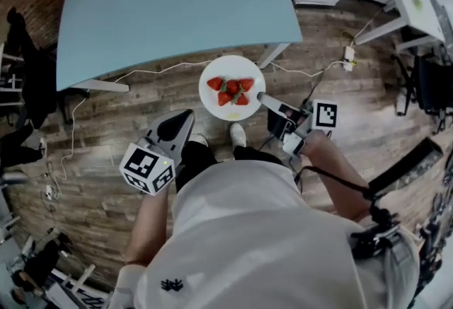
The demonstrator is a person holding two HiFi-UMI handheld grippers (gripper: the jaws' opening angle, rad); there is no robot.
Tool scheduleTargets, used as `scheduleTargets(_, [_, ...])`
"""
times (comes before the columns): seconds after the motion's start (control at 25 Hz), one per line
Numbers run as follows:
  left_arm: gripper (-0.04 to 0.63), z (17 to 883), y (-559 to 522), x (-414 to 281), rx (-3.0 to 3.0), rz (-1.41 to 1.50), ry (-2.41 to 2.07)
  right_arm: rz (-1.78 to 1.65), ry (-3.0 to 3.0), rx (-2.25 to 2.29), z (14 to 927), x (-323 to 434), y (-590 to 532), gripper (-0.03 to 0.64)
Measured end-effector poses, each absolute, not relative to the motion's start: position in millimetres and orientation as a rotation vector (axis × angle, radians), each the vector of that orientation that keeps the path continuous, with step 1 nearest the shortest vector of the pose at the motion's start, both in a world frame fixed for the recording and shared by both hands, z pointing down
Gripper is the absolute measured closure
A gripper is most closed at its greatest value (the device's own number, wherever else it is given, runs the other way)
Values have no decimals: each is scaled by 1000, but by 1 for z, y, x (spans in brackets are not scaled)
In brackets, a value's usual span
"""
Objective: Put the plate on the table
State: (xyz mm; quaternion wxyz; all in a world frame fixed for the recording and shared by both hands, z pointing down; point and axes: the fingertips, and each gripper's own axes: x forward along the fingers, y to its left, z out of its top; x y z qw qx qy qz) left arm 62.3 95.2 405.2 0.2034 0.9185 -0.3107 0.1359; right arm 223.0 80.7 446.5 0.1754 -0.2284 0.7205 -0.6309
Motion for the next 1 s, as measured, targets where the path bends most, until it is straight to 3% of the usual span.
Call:
scheduleTargets(0.16, [595, 419, 60, 55, 2554, 358, -815, -1784, 2057, -658, 460, 211, 40, 603])
scheduleTargets(0.56, [595, 415, -51, -69, 2592, 390, -778, -1782, 1986, -704, 470, 102, -84, 603])
scheduleTargets(1.0, [595, 432, -128, -105, 2593, 435, -730, -1701, 1875, -862, 502, 117, -202, 603])
